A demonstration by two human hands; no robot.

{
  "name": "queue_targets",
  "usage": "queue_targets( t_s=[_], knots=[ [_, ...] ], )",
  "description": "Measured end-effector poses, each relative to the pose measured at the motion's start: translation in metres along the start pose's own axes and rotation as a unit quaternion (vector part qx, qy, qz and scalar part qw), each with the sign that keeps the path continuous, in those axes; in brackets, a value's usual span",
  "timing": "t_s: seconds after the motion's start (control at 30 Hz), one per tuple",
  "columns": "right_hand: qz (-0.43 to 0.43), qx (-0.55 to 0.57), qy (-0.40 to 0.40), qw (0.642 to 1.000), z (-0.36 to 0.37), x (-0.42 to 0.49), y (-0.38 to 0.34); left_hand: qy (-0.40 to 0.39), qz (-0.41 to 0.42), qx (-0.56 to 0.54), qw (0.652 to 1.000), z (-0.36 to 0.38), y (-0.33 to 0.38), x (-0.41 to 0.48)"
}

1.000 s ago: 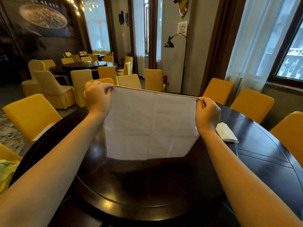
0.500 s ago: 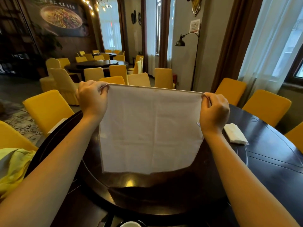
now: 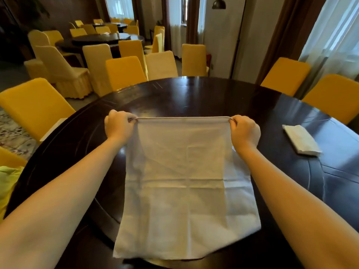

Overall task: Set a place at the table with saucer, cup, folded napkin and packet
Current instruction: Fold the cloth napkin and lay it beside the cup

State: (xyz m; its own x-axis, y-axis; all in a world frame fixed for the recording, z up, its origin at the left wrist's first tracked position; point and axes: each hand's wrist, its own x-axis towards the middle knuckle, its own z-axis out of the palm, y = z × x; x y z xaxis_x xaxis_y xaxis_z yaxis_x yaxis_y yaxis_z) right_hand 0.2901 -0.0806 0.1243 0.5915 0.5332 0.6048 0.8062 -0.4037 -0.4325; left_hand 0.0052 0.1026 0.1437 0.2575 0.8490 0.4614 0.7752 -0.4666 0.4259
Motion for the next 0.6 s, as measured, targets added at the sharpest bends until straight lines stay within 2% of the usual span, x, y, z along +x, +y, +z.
queue_targets(
  t_s=[0.13,0.37,0.5,0.6],
  knots=[
    [-0.005,-0.051,-0.056,0.997,0.053,0.012,0.012,-0.043,-0.046,0.002,0.998,0.053,-0.026,0.02],
    [-0.012,-0.105,-0.123,0.987,0.113,0.016,0.029,-0.089,-0.054,-0.041,0.994,0.115,-0.058,0.034],
    [-0.041,-0.094,-0.113,0.988,0.117,-0.007,0.039,-0.104,-0.058,-0.081,0.99,0.124,-0.075,0.008],
    [-0.058,-0.046,-0.07,0.995,0.104,-0.037,0.047,-0.089,-0.038,-0.109,0.989,0.114,-0.087,-0.027]
  ],
)
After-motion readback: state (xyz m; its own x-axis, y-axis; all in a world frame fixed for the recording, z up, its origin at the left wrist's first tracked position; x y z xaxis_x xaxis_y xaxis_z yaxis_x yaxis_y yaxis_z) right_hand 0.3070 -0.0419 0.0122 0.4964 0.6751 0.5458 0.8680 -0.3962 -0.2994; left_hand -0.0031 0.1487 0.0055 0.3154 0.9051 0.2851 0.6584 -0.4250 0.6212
